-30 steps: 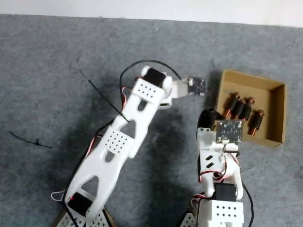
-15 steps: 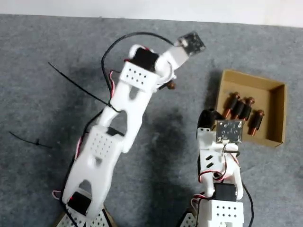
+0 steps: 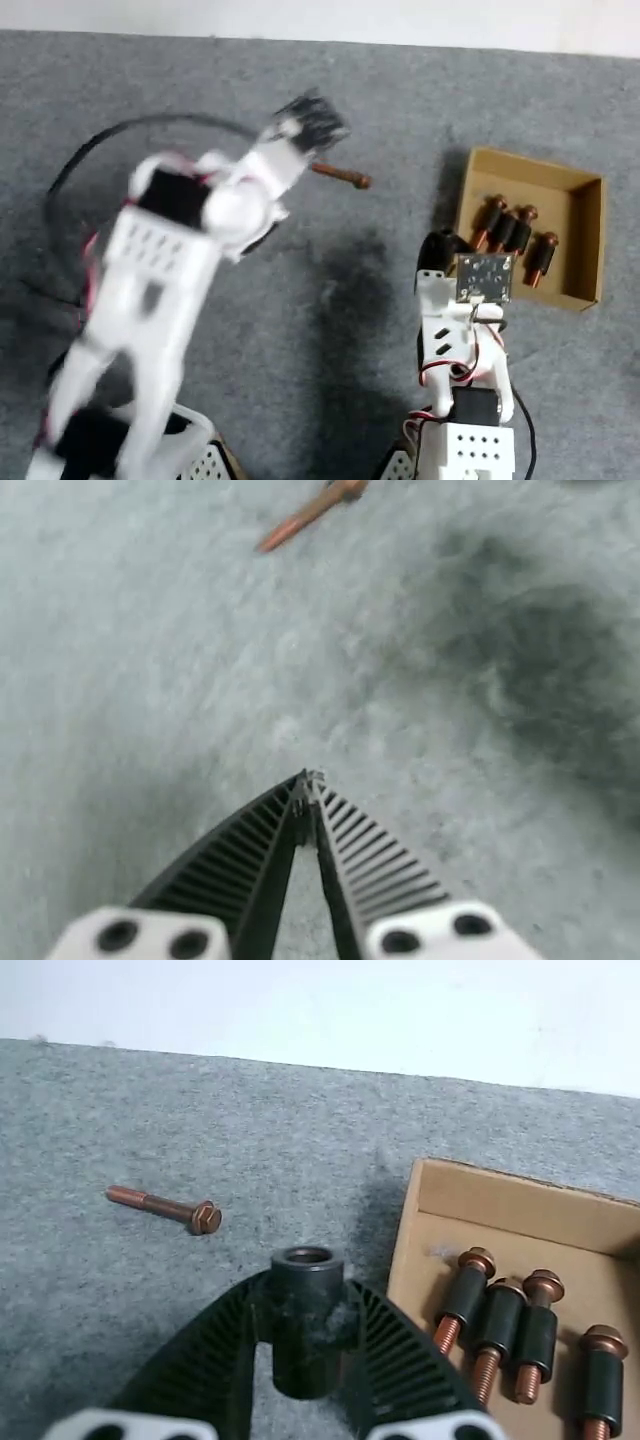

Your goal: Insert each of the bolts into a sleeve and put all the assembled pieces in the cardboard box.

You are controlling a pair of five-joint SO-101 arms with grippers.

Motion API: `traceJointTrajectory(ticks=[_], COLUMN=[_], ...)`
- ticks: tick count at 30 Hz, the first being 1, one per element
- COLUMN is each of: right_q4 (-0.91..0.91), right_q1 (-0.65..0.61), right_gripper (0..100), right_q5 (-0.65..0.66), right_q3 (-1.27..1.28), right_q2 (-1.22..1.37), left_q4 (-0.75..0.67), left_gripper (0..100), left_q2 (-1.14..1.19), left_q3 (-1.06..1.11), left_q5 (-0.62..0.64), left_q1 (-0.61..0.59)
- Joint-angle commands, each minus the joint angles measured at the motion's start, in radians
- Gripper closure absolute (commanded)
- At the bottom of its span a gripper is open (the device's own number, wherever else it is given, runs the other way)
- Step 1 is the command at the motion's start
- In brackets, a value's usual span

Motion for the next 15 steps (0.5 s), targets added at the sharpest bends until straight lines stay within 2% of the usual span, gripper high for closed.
traceJointTrajectory(ticks=[1,4,8,11,15], right_q4=[-0.008,-0.008,-0.008,-0.033,-0.127], right_q1=[0.012,0.012,0.010,-0.013,-0.104], right_gripper=[99.2,99.2,99.3,99.4,99.4], right_q5=[-0.008,-0.008,0.071,0.091,0.132], right_q3=[0.097,0.099,0.094,0.077,-0.044], right_q2=[-0.008,-0.008,-0.008,-0.001,0.093], left_q4=[-0.259,-0.465,-0.628,-0.678,-0.664], left_gripper=[99,99,99,99,99], left_q2=[-0.271,-0.432,-0.591,-0.694,-0.799], left_q3=[0.472,0.799,1.096,1.194,1.259], left_q5=[0.008,0.008,0.009,0.009,0.015], left_q1=[-0.110,-0.154,-0.159,-0.168,-0.203])
